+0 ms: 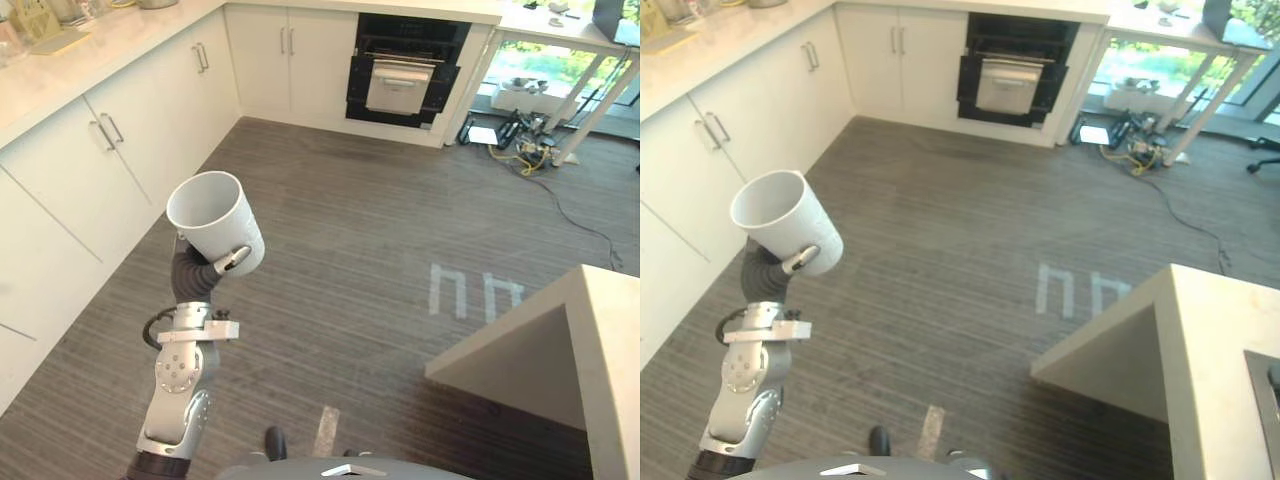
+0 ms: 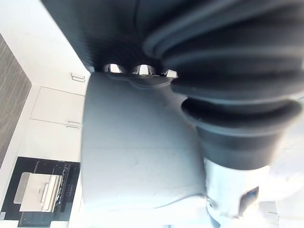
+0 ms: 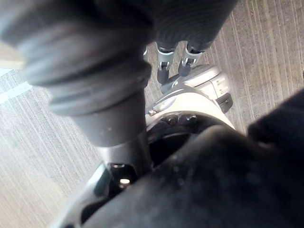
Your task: Walk over to the sink, pick up the cup, carry it to the dishwasher, place the cup inside the dishwasher, then close the dishwasher door
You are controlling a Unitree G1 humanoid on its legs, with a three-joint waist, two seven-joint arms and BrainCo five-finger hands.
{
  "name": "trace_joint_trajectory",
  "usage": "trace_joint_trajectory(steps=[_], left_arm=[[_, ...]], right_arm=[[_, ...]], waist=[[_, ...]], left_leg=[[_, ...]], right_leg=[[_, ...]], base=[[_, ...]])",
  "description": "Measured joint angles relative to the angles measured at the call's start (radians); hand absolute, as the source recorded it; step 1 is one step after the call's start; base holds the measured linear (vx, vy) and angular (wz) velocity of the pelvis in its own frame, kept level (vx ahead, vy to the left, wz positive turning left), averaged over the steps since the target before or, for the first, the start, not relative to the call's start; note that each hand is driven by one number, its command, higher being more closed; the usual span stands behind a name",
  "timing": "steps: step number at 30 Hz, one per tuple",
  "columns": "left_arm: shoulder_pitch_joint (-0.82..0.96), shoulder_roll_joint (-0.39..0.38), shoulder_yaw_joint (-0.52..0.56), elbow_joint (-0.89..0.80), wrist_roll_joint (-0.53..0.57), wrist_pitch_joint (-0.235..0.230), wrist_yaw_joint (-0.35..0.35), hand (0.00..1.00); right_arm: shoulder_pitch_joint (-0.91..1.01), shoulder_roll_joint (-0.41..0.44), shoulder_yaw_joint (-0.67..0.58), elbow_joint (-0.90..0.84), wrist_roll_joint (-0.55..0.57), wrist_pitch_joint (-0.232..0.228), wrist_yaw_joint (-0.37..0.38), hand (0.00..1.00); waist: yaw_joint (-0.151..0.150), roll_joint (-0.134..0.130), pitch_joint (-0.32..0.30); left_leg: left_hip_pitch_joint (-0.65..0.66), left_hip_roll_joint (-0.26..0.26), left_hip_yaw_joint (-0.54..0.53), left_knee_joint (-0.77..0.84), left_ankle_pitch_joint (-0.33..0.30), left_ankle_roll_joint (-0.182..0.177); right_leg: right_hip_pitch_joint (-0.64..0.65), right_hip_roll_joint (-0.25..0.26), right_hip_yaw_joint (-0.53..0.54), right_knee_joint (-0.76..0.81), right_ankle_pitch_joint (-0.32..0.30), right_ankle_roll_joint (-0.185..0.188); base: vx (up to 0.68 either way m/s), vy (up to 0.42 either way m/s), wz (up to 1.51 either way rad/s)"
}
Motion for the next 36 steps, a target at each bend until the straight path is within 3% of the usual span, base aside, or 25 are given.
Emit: trace_joint_trajectory(steps=[4, 6, 9, 11, 12, 13, 15, 16, 17, 18, 19, 20, 22, 23, 24, 25, 26, 27, 28, 29, 30, 32, 34, 36], left_arm=[[-0.003, -0.047, 0.057, 0.014, -0.001, -0.045, 0.051, 1.0], [0.0, -0.062, 0.076, 0.002, -0.004, -0.055, 0.08, 1.0], [0.004, -0.105, 0.072, -0.017, -0.013, -0.055, 0.068, 1.0], [0.004, -0.106, 0.081, -0.018, -0.019, -0.056, 0.048, 1.0], [0.004, -0.108, 0.105, -0.017, -0.022, -0.059, 0.035, 1.0], [0.004, -0.109, 0.119, -0.01, -0.022, -0.062, 0.028, 1.0], [0.02, -0.114, 0.173, -0.001, -0.022, -0.062, 0.025, 1.0], [0.056, -0.116, 0.195, -0.008, -0.023, -0.061, 0.024, 1.0], [0.08, -0.115, 0.199, -0.012, -0.023, -0.06, 0.023, 1.0], [0.1, -0.115, 0.193, -0.016, -0.025, -0.06, 0.022, 1.0], [0.133, -0.116, 0.194, -0.034, -0.031, -0.064, 0.01, 1.0], [0.141, -0.116, 0.198, -0.04, -0.033, -0.071, -0.003, 1.0], [0.142, -0.115, 0.212, -0.04, -0.042, -0.078, -0.036, 1.0], [0.137, -0.114, 0.224, -0.027, -0.068, -0.077, -0.074, 1.0], [0.125, -0.114, 0.226, -0.015, -0.082, -0.075, -0.089, 1.0], [0.101, -0.096, 0.216, 0.001, -0.099, -0.067, -0.116, 1.0], [0.092, -0.086, 0.209, -0.001, -0.1, -0.059, -0.133, 1.0], [0.087, -0.081, 0.19, -0.01, -0.1, -0.049, -0.146, 1.0], [0.087, -0.079, 0.177, -0.013, -0.098, -0.041, -0.148, 1.0], [0.085, -0.075, 0.145, -0.014, -0.097, -0.021, -0.147, 1.0], [0.073, -0.072, 0.124, -0.017, -0.094, -0.01, -0.145, 1.0], [0.031, -0.065, 0.101, -0.012, -0.091, 0.0, -0.14, 1.0], [-0.018, -0.065, 0.07, -0.001, -0.086, 0.015, -0.142, 1.0], [-0.046, -0.076, 0.02, 0.011, -0.087, 0.024, -0.149, 1.0]], right_arm=[[0.015, 0.017, -0.039, 0.0, 0.003, -0.008, 0.0, 0.0], [0.016, 0.031, -0.042, -0.001, 0.005, -0.015, -0.001, 0.0], [0.02, 0.03, -0.046, -0.004, 0.006, -0.019, -0.007, 0.0], [0.028, 0.03, -0.065, -0.003, 0.005, -0.02, -0.009, 0.0], [0.034, 0.021, -0.073, -0.004, 0.005, -0.024, 0.002, 0.0], [0.031, 0.024, -0.074, -0.004, 0.003, -0.024, 0.003, 0.0], [0.018, 0.03, -0.075, -0.004, -0.006, -0.024, 0.0, 0.0], [0.013, 0.025, -0.084, -0.004, -0.013, -0.024, 0.007, 0.0], [0.016, 0.021, -0.082, -0.003, -0.014, -0.024, 0.009, 0.0], [0.021, 0.012, -0.08, -0.002, -0.014, -0.024, 0.012, 0.0], [0.028, -0.004, -0.062, -0.001, -0.014, -0.024, 0.019, 0.0], [0.031, -0.007, -0.061, -0.001, -0.014, -0.024, 0.026, 0.0], [0.036, 0.001, -0.055, 0.005, -0.02, -0.023, 0.019, 0.0], [0.037, 0.01, -0.06, 0.023, -0.025, -0.022, 0.001, 0.0], [0.043, 0.014, -0.073, 0.021, -0.021, -0.023, 0.005, 0.0], [0.048, 0.022, -0.087, 0.004, -0.019, -0.023, 0.017, 0.0], [0.055, 0.027, -0.092, 0.008, -0.022, -0.023, 0.02, 0.0], [0.06, 0.035, -0.112, 0.018, -0.03, -0.022, 0.024, 0.0], [0.063, 0.039, -0.124, 0.018, -0.03, -0.025, 0.029, 0.0], [0.069, 0.042, -0.145, 0.015, -0.029, -0.035, 0.052, 0.0], [0.07, 0.049, -0.153, -0.005, -0.029, -0.048, 0.069, 0.0], [0.071, 0.078, -0.152, -0.033, -0.014, -0.071, 0.076, 0.0], [0.075, 0.113, -0.152, -0.057, 0.014, -0.09, 0.077, 0.0], [0.102, 0.144, -0.152, -0.102, 0.051, -0.103, 0.078, 0.0]], waist=[[0.02, -0.005, 0.001], [0.04, -0.013, 0.005], [0.04, -0.023, 0.016], [0.045, -0.013, 0.01], [0.05, -0.003, 0.006], [0.049, -0.004, 0.007], [0.053, -0.009, 0.031], [0.069, -0.01, 0.076], [0.079, -0.005, 0.076], [0.095, 0.007, 0.078], [0.109, 0.022, 0.072], [0.112, 0.025, 0.072], [0.119, 0.001, 0.055], [0.118, -0.027, 0.025], [0.107, -0.033, 0.022], [0.098, -0.05, 0.013], [0.099, -0.075, 0.012], [0.105, -0.092, 0.013], [0.1, -0.089, 0.013], [0.082, -0.067, 0.013], [0.067, -0.052, 0.016], [0.046, -0.048, 0.017], [0.023, -0.057, 0.023], [-0.006, -0.044, 0.031]], left_leg=[[0.016, -0.011, -0.015, 0.011, -0.033, 0.01], [-0.074, -0.005, 0.008, 0.247, -0.126, 0.008], [-0.232, 0.057, 0.147, 0.627, -0.149, 0.003], [-0.2, 0.066, 0.178, 0.603, -0.208, 0.007], [-0.151, 0.047, 0.179, 0.505, -0.253, 0.038], [-0.131, 0.034, 0.188, 0.465, -0.253, 0.063], [-0.14, 0.056, 0.234, 0.519, -0.241, 0.043], [-0.26, 0.098, 0.179, 0.737, -0.284, -0.022], [-0.294, 0.091, 0.124, 0.734, -0.308, -0.026], [-0.337, 0.092, 0.052, 0.715, -0.305, -0.039], [-0.374, 0.108, -0.042, 0.626, -0.282, -0.078], [-0.376, 0.122, -0.064, 0.591, -0.276, -0.084], [-0.363, 0.123, -0.025, 0.59, -0.195, -0.075], [-0.348, 0.081, 0.022, 0.596, -0.201, -0.037], [-0.349, 0.068, 0.03, 0.613, -0.217, -0.007], [-0.33, 0.043, 0.044, 0.631, -0.249, 0.031], [-0.291, 0.014, 0.057, 0.62, -0.264, 0.042], [-0.23, -0.015, 0.077, 0.576, -0.275, 0.048], [-0.198, -0.023, 0.077, 0.544, -0.275, 0.049], [-0.119, -0.036, 0.061, 0.449, -0.266, 0.05], [-0.045, -0.037, 0.048, 0.345, -0.224, 0.062], [0.039, -0.031, 0.038, 0.222, -0.191, 0.066], [0.09, -0.03, 0.035, 0.181, -0.201, 0.057], [0.139, -0.018, 0.007, 0.221, -0.271, 0.041]], right_leg=[[0.014, -0.009, 0.001, 0.057, -0.053, 0.004], [0.017, -0.028, 0.01, 0.11, -0.072, 0.0], [0.055, -0.037, 0.001, 0.164, -0.098, -0.011], [0.079, -0.033, 0.012, 0.175, -0.132, -0.028], [0.077, -0.03, 0.029, 0.171, -0.157, -0.003], [0.08, -0.029, 0.03, 0.165, -0.161, 0.014], [0.095, -0.027, 0.038, 0.141, -0.158, 0.014], [0.124, -0.026, 0.049, 0.14, -0.175, 0.006], [0.124, -0.026, 0.063, 0.141, -0.179, 0.006], [0.125, -0.022, 0.085, 0.14, -0.186, 0.011], [0.127, -0.013, 0.138, 0.14, -0.198, 0.019], [0.134, -0.015, 0.152, 0.143, -0.207, 0.025], [0.14, -0.056, 0.204, 0.169, -0.253, 0.037], [0.129, -0.113, 0.232, 0.254, -0.29, 0.094], [0.103, -0.119, 0.246, 0.378, -0.295, 0.105], [0.061, -0.132, 0.25, 0.616, -0.279, 0.133], [0.046, -0.147, 0.236, 0.727, -0.203, 0.159], [0.044, -0.19, 0.183, 0.778, -0.098, 0.16], [0.031, -0.2, 0.174, 0.805, -0.022, 0.146], [-0.016, -0.206, 0.17, 0.882, 0.151, 0.095], [-0.109, -0.188, 0.17, 1.005, 0.023, 0.077], [-0.279, -0.12, 0.138, 1.047, -0.145, 0.018], [-0.416, -0.081, 0.065, 0.927, -0.202, -0.02], [-0.478, -0.036, 0.062, 0.563, -0.154, -0.032]], base=[[0.06, -0.001, 0.16], [0.09, 0.012, 0.01], [0.08, 0.044, 0.44], [0.1, 0.151, 0.53], [0.08, 0.129, 0.36], [0.07, 0.058, 0.26], [0.0, 0.012, 0.09], [-0.06, 0.028, -0.15], [-0.06, 0.078, -0.3], [0.04, 0.155, -0.46], [0.07, 0.213, -0.53], [0.16, 0.315, -0.58], [0.28, 0.334, -0.7], [0.36, 0.283, -0.63], [0.46, 0.287, -0.31], [0.33, 0.164, 0.03], [0.52, 0.241, -0.17], [0.41, 0.2, -0.25], [0.45, 0.249, -0.15], [0.33, 0.21, -0.05], [0.33, 0.195, -0.08], [0.3, 0.112, -0.16], [0.31, 0.032, 0.02], [0.39, -0.005, 0.44]])
